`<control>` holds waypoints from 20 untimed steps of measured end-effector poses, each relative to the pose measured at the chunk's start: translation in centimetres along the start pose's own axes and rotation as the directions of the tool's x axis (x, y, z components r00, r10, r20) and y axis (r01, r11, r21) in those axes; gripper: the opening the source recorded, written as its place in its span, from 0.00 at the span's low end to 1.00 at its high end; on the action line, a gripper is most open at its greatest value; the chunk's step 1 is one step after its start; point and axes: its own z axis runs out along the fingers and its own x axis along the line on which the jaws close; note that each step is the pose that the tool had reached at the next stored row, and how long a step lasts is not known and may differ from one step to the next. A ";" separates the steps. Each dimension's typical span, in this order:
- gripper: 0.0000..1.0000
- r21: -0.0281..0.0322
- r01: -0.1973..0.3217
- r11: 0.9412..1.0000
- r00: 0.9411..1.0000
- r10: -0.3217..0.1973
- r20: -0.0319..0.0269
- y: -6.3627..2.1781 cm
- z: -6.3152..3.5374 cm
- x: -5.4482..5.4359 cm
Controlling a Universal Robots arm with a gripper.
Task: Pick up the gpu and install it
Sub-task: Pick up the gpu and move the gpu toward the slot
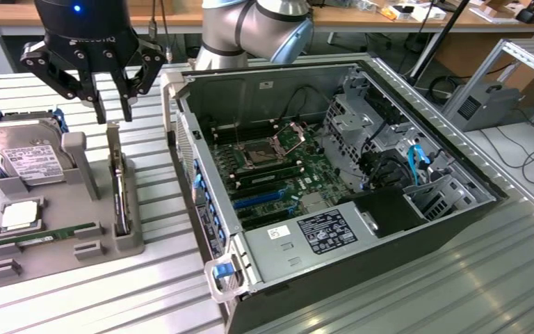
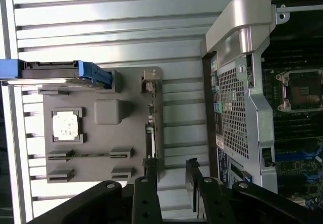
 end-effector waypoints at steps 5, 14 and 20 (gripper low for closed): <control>0.36 0.000 0.000 1.000 1.000 0.000 0.000 -0.01 0.06 0.1; 0.36 0.000 0.000 1.000 1.000 0.000 0.000 -0.03 0.28 0.3; 0.36 0.000 0.000 1.000 1.000 0.000 0.000 -0.07 0.42 0.6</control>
